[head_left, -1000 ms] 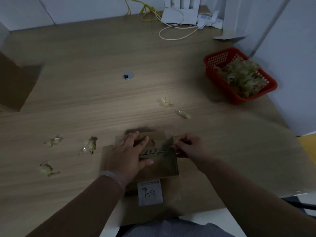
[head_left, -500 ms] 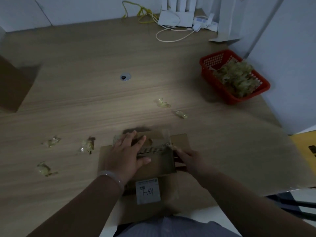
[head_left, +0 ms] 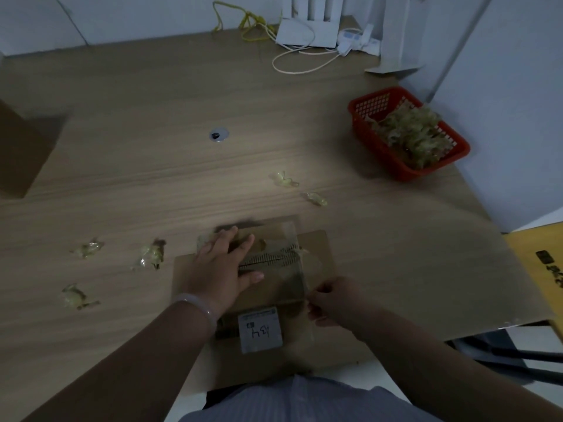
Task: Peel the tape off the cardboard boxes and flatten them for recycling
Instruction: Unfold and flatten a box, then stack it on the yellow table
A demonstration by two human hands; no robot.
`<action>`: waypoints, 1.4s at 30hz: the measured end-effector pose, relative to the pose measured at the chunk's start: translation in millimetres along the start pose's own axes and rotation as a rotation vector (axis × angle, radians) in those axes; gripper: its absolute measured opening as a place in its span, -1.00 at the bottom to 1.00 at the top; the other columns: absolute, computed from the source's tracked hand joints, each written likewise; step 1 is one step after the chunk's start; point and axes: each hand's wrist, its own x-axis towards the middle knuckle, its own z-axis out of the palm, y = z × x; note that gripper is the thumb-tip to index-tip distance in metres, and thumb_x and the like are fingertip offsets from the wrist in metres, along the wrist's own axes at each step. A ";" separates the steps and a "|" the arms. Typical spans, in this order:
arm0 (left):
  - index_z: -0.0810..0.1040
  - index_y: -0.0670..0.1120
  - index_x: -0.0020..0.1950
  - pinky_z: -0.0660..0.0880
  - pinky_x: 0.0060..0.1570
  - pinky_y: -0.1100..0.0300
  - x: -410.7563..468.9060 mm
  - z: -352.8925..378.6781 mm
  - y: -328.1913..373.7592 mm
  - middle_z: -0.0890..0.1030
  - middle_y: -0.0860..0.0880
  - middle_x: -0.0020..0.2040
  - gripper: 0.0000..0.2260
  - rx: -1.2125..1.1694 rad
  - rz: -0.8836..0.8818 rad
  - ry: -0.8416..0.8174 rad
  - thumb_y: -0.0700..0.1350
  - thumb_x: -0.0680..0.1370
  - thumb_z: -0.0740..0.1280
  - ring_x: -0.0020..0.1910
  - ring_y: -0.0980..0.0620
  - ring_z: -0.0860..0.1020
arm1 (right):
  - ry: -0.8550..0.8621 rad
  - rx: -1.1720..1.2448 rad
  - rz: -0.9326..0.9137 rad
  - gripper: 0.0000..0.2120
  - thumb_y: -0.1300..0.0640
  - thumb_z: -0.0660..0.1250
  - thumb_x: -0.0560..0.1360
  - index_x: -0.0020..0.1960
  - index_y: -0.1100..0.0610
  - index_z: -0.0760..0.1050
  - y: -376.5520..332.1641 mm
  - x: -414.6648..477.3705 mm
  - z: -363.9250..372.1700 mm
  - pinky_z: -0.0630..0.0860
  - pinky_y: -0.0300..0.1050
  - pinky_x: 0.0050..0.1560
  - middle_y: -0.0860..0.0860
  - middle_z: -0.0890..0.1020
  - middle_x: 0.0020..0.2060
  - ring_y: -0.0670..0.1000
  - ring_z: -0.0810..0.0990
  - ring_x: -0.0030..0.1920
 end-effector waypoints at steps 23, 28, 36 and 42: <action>0.10 0.25 0.51 -0.03 0.46 0.04 -2.2 5.5 -5.2 -0.05 0.07 0.58 -0.34 0.003 0.051 0.013 0.35 0.46 0.22 0.54 -0.03 -0.07 | 0.373 -0.063 -0.362 -0.73 0.08 0.52 0.37 -0.01 0.01 0.49 -36.6 23.9 -4.8 0.63 0.13 -0.14 0.00 0.67 -0.20 0.02 0.67 -0.19; 0.06 0.26 0.52 -0.03 0.47 0.03 -2.5 4.4 -4.7 -0.08 0.08 0.58 -0.33 0.015 0.047 0.020 0.35 0.47 0.20 0.54 -0.03 -0.08 | 0.203 -0.174 -0.372 -0.90 0.00 0.49 0.41 -0.10 -0.06 0.61 -33.4 23.2 -11.1 0.64 0.11 -0.10 -0.03 0.66 -0.24 0.03 0.67 -0.18; 0.06 0.24 0.52 -0.02 0.46 0.06 -4.6 0.7 0.1 -0.10 0.08 0.58 -0.34 0.043 0.052 0.023 0.33 0.49 0.20 0.54 0.00 -0.12 | 0.307 -0.558 -0.510 -0.87 0.17 0.38 0.44 -0.03 0.05 0.64 -42.1 27.1 -7.7 0.40 -0.21 -0.21 0.03 0.68 -0.13 0.05 0.62 -0.09; 0.03 0.24 0.52 -0.01 0.46 0.02 -3.7 -2.5 3.1 -0.10 0.07 0.58 -0.35 0.072 0.041 0.014 0.34 0.49 0.17 0.54 -0.01 -0.11 | 0.267 -0.758 -0.601 -0.85 0.18 0.27 0.46 0.00 0.05 0.54 -53.6 28.4 -5.3 0.47 -0.06 -0.09 0.10 0.59 -0.05 0.15 0.55 -0.04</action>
